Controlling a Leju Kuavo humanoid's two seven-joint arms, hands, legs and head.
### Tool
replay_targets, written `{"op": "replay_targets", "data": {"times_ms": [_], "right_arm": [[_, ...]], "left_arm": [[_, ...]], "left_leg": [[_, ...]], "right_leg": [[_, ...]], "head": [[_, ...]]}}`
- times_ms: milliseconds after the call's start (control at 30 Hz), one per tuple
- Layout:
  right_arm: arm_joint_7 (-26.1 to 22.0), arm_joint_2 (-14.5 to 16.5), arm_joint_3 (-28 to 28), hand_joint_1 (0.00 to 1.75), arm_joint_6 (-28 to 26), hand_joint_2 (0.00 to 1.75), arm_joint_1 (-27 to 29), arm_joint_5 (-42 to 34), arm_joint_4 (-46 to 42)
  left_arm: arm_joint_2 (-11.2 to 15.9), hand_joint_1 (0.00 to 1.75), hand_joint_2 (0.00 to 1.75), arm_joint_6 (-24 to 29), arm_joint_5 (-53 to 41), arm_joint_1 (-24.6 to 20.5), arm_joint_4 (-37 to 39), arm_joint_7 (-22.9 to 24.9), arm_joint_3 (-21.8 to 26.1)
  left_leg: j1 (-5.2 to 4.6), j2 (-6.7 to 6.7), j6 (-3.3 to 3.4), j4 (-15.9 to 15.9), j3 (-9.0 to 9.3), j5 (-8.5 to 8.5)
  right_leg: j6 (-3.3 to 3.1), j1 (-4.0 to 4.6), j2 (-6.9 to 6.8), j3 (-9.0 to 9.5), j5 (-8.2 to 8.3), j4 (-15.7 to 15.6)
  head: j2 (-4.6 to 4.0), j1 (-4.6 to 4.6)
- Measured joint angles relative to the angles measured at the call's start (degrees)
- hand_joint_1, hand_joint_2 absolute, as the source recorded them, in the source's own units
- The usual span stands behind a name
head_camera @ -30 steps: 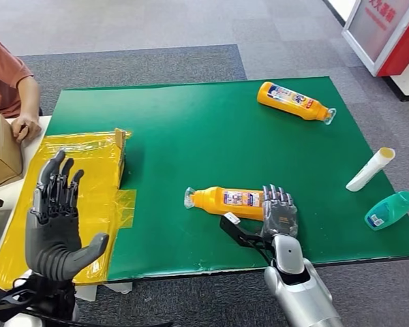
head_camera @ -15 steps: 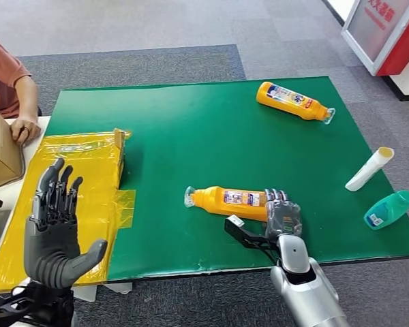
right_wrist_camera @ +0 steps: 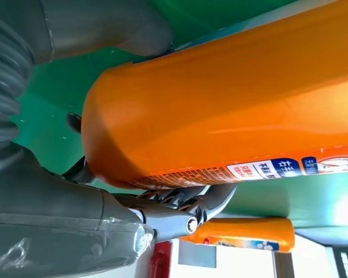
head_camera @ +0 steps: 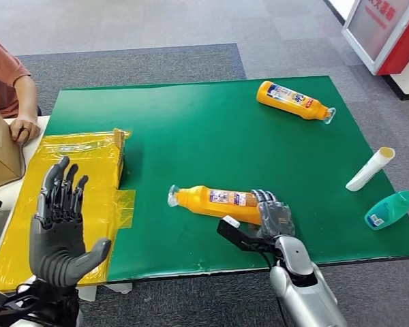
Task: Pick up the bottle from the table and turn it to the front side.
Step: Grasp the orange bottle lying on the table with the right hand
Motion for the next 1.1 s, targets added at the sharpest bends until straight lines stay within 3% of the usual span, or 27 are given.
{"op": "replay_targets", "data": {"times_ms": [233, 500, 767, 933, 1100], "right_arm": [[-4.1, 0.0, 0.0, 1.75, -0.9, 1.75, 2.1, -10.0, -4.4], [-12.9, 0.7, -1.5, 1.75, 2.7, 1.75, 3.6, -32.0, -8.6], [-19.8, 2.5, -4.7, 1.75, 7.1, 1.75, 5.0, -52.5, -12.5], [-23.2, 2.9, -5.1, 1.75, 9.3, 1.75, 6.0, -59.5, -15.5], [-25.4, 4.0, -3.9, 1.75, 9.6, 1.75, 6.1, -61.7, -18.0]], "left_arm": [[-0.1, 0.00, 1.75, 0.5, 0.4, 0.1, 0.4, 0.2, -0.2], [0.0, 0.00, 1.75, 1.5, 1.7, 0.7, 1.0, -0.3, -0.2], [0.4, 0.00, 1.75, 6.8, 0.6, 1.6, 1.4, -4.8, -0.2], [0.9, 0.00, 1.75, 5.8, 7.0, 1.4, 1.6, -5.0, 0.1], [1.1, 0.00, 1.75, 3.8, 11.1, -1.1, 4.0, -3.9, 1.3]], "left_leg": [[0.00, 0.00, 0.01, 0.0, -0.02, -0.03], [0.00, 0.00, 0.01, 0.0, -0.02, -0.02], [0.00, 0.00, 0.01, 0.0, -0.02, -0.03], [0.00, 0.00, 0.00, 0.0, -0.03, -0.04], [0.00, 0.00, -0.01, 0.0, -0.02, -0.01]], "right_leg": [[0.01, 0.00, 0.00, 0.00, -0.04, 0.0], [0.01, 0.00, 0.00, 0.00, -0.04, 0.0], [0.01, 0.00, -0.01, 0.00, -0.04, 0.0], [-0.01, 0.00, -0.01, -0.01, -0.06, 0.0], [-0.03, 0.00, -0.01, -0.01, -0.05, 0.0]], "head": [[0.00, 0.00], [0.00, 0.00], [0.00, 0.00], [0.00, -0.01], [0.00, -0.01]]}}
